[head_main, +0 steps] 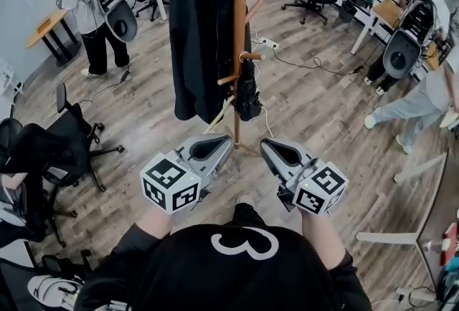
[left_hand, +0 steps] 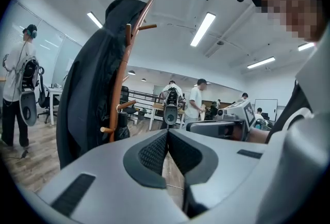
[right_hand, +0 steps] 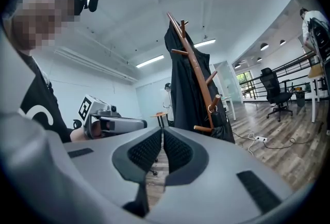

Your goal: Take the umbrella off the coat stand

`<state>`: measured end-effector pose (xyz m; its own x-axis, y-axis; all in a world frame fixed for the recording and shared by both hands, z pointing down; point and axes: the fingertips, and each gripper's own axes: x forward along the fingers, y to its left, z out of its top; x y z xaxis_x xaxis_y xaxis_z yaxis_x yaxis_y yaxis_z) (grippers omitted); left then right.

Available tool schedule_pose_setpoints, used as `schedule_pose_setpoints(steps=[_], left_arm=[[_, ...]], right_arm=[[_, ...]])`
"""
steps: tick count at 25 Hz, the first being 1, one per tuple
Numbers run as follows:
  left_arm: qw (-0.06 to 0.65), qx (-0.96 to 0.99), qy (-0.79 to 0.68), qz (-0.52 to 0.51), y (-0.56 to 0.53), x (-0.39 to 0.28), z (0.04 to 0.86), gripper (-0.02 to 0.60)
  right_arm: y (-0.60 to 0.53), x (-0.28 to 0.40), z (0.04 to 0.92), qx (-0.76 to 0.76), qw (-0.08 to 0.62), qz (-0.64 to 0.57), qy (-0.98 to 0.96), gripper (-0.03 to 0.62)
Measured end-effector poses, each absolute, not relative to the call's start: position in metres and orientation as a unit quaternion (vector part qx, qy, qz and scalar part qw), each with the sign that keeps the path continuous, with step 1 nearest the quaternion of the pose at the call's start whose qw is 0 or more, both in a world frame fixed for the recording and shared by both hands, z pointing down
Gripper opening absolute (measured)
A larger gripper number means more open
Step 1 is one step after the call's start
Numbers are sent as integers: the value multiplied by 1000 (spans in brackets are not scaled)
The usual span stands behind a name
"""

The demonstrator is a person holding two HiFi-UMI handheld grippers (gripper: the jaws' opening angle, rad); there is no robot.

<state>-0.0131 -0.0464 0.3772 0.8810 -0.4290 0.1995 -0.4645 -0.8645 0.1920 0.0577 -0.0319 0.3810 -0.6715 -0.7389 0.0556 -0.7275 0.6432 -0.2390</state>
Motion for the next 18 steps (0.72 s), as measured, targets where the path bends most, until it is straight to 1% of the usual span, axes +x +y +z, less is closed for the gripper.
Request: schedule_pose_setpoints(steps=[8,15,17,18], left_arm=[[136,954,-256,70,-119,-1,382,17],[151,947,-275,65,-161,0,392,17],[154,945,-279,67,-170,-2,395,17],[154,945,-281,67,-173,-3,397,17]], right_arm=[[-114,74,387,-380,8,-122,917,29],[-172,87,394,-389,1,-124,913,31],[-185,87,400,-387,-5,-124,914,49],[-191,87,403,-386,-8,-124,914,83]])
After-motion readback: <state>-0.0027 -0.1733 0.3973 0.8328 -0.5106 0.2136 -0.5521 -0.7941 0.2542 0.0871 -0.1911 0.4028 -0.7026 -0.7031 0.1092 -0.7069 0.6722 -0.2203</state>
